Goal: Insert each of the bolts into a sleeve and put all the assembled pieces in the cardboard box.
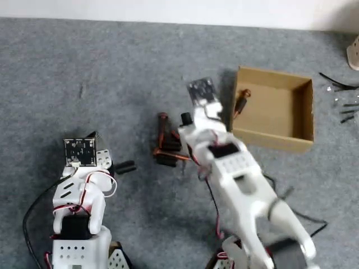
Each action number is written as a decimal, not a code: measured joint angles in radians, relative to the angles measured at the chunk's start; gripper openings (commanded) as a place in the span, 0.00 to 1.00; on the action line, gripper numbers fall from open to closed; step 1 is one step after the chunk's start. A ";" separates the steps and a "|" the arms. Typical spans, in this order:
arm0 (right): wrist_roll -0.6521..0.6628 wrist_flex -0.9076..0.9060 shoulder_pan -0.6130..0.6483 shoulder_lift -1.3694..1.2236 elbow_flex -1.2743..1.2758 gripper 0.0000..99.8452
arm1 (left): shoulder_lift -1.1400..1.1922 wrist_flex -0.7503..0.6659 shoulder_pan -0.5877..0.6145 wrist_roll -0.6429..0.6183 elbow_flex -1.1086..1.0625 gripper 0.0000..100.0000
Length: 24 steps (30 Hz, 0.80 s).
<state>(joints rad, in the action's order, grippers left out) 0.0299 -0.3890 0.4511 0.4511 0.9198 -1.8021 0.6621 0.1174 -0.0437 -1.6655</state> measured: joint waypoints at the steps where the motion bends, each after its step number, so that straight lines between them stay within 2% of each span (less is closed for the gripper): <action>1: 0.003 0.011 -0.005 0.057 0.048 0.00 | 0.000 0.000 -0.002 0.000 0.000 0.01; 12: 0.008 0.028 -0.060 0.640 0.497 0.00 | 0.002 -0.029 -0.184 0.048 0.000 0.01; 16: 0.008 0.028 -0.095 0.824 0.623 0.00 | 0.002 -0.078 -0.242 0.048 -0.006 0.06; 24: 0.025 -0.044 -0.103 1.034 0.735 0.00 | 0.083 -0.087 -0.265 0.048 0.014 0.07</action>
<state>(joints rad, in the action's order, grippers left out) 0.0545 -0.4335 0.3483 1.4853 1.6548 -1.7192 0.5746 -0.1481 0.0038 -1.6517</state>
